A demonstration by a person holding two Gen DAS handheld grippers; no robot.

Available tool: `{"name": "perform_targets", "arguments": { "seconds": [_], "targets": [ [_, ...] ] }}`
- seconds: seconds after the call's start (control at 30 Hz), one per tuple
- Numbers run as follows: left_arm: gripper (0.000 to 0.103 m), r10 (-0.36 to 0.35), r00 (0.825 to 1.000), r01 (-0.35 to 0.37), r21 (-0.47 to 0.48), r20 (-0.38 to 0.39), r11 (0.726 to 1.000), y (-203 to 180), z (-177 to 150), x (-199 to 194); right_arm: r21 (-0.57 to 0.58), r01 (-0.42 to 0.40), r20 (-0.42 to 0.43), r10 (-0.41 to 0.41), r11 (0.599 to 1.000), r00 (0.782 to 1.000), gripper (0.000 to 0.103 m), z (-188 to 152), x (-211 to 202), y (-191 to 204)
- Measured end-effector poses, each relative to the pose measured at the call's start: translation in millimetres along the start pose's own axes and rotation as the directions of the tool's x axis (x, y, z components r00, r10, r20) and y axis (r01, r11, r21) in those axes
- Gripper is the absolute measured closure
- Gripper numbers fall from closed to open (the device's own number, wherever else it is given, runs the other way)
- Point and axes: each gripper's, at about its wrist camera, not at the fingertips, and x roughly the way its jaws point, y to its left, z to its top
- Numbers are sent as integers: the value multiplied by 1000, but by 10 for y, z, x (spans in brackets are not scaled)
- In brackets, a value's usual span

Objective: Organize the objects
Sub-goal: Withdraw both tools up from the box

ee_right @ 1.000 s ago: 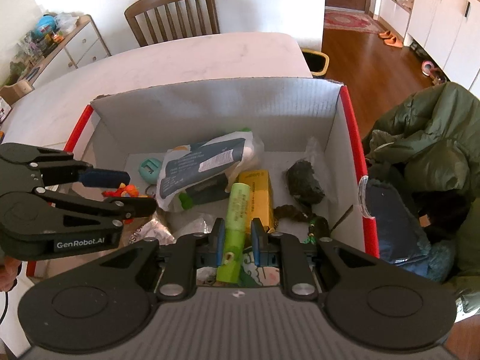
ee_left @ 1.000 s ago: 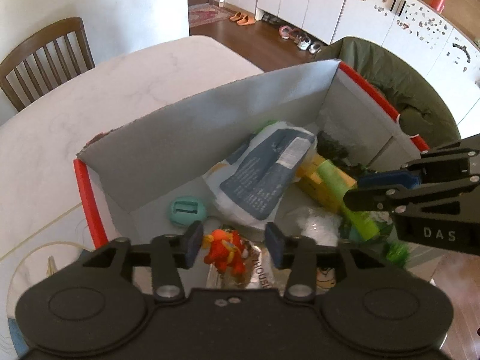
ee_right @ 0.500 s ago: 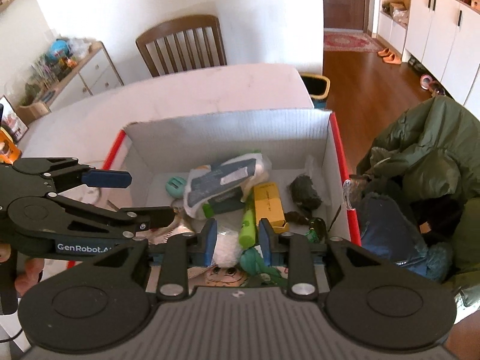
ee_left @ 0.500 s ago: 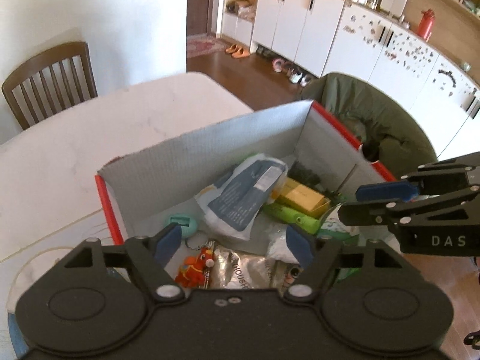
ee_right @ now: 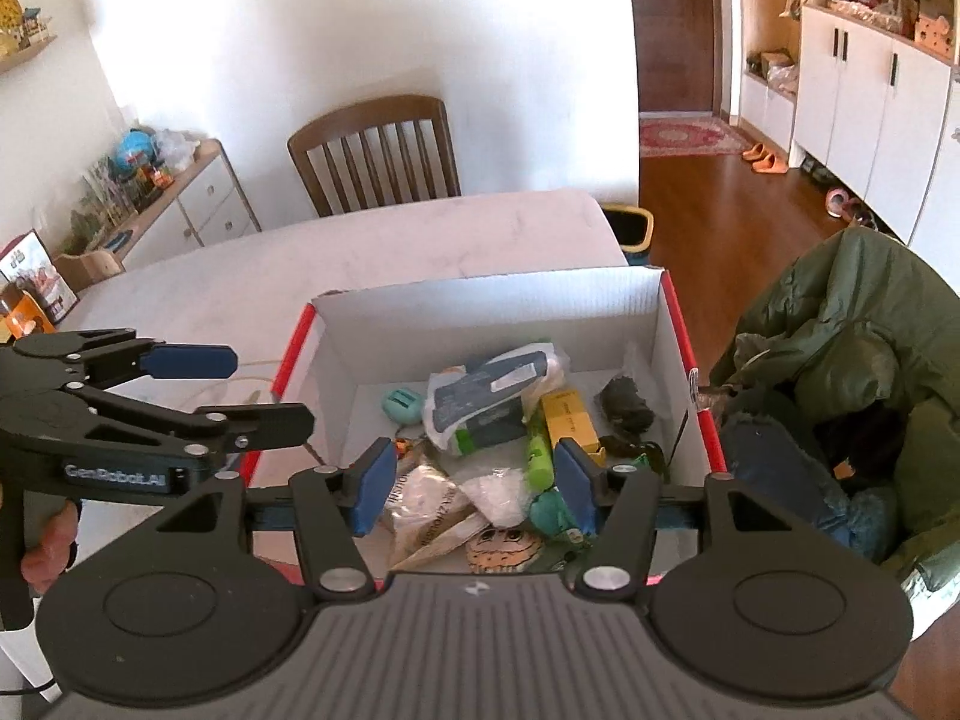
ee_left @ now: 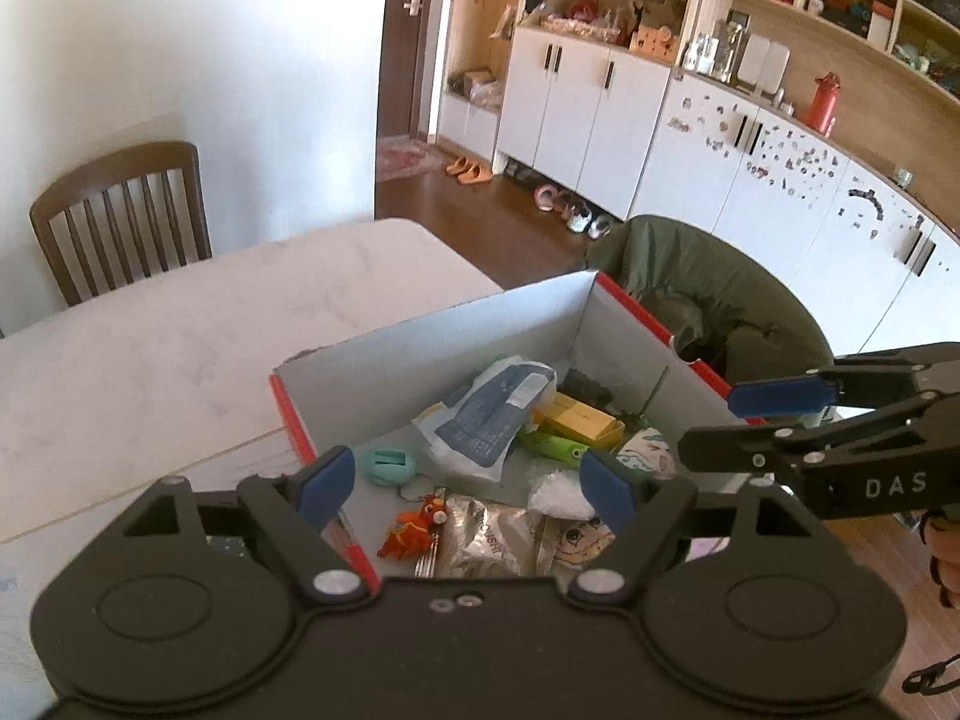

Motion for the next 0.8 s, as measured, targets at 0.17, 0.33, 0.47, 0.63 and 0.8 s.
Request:
{"name": "perform_targets", "arguments": {
  "seconds": [0.17,0.33,0.47,0.63,0.8],
  "targets": [
    [17,-10,999,9,18,36,1000,14,-86,-208,21,3,42,-4,1000,999,37,-85,-155,92],
    [9,-28,998,26,26,63,999,17,-167,-353,25,2,95,-5,1000,995,28,-153,-301,201],
    [3,-38,995,36,25,88,999,32,-223,-472,38,-13,135,7,999,991,23,-209,-411,257],
    [1,-46,993,43,29,112,999,33,-287,-581,37,-15,160,9,999,987,18,-267,-503,342],
    [1,-69,990,69,10,125,998,78,-331,-659,50,-15,168,6,999,986,14,-332,-563,404]
  ]
}}
